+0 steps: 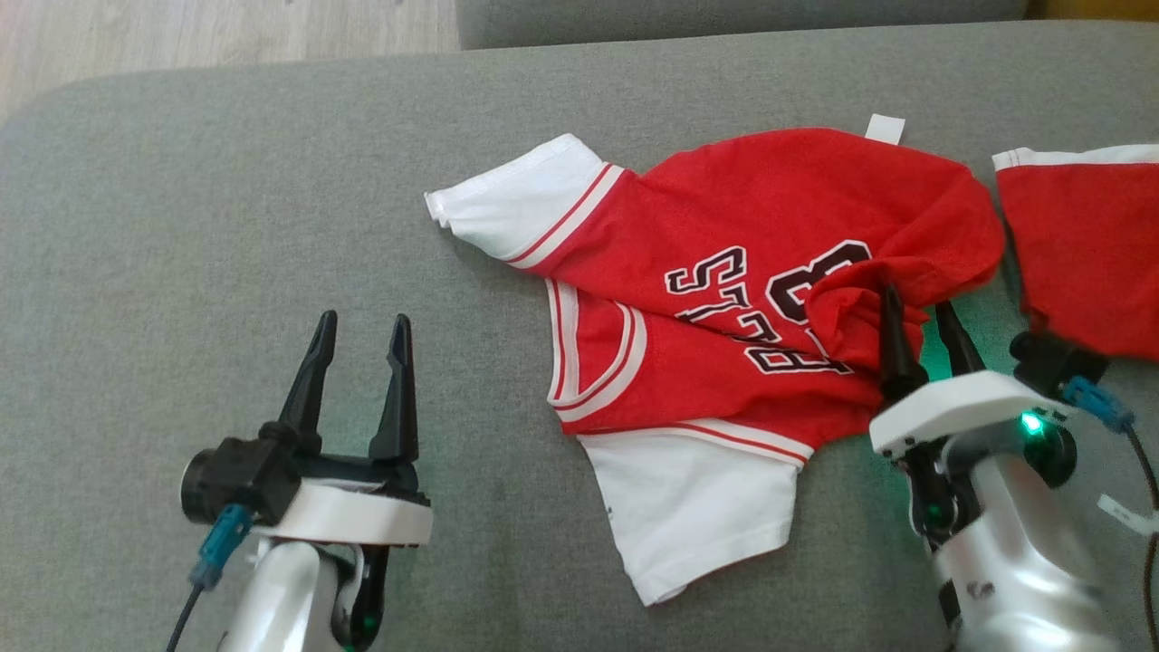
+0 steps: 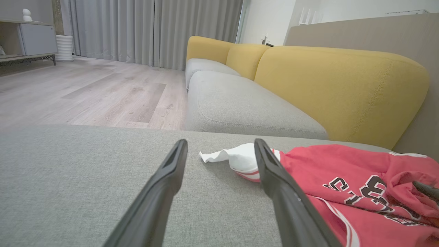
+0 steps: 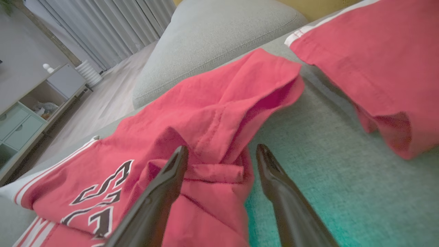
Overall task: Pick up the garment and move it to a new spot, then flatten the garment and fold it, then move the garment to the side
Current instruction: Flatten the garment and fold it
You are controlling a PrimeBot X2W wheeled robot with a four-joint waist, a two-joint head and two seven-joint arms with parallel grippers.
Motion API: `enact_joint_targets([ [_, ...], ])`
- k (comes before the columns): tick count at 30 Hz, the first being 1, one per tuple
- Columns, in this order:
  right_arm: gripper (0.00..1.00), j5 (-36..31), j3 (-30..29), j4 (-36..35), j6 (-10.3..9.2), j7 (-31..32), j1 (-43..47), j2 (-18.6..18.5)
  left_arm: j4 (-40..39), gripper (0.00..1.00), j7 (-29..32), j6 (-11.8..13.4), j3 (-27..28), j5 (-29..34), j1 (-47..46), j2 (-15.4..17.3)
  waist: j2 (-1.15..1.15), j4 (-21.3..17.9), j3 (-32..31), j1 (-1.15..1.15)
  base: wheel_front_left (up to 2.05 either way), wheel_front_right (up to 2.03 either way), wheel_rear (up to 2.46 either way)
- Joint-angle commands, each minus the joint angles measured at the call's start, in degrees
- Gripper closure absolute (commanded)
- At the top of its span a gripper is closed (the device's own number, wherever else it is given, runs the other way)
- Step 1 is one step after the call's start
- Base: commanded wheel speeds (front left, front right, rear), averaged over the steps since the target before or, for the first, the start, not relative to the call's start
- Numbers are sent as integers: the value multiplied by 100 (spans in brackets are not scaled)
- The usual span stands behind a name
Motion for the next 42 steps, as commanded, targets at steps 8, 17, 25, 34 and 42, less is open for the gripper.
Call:
enact_joint_targets([
  [8, 100, -199, 294, 220, -10, -388, -555, -15, -132, 0, -36, 10, 89, 28, -158, 15, 0, -31, -18, 0, 0, 0, 0],
  [17, 100, -1246, -188, -175, -10, -412, -297, -68, -113, 0, -36, 11, 145, 23, -35, 15, 0, -239, -282, 0, 0, 0, 0],
  [25, 100, -2062, -679, -1335, -10, 446, 242, -378, -143, 0, -36, 23, 124, -38, 85, 15, 0, -417, -496, 0, 0, 0, 0],
  [34, 0, -3015, -1202, -2478, -10, 1259, 816, -538, -164, 0, -36, 61, 92, -135, 67, 15, 0, -443, -576, 0, 0, 0, 0],
  [42, 0, -3610, -1458, -3079, -10, 710, 867, -213, -165, 0, -36, 77, 8, -182, 25, 15, 0, -381, -571, 0, 0, 0, 0],
])
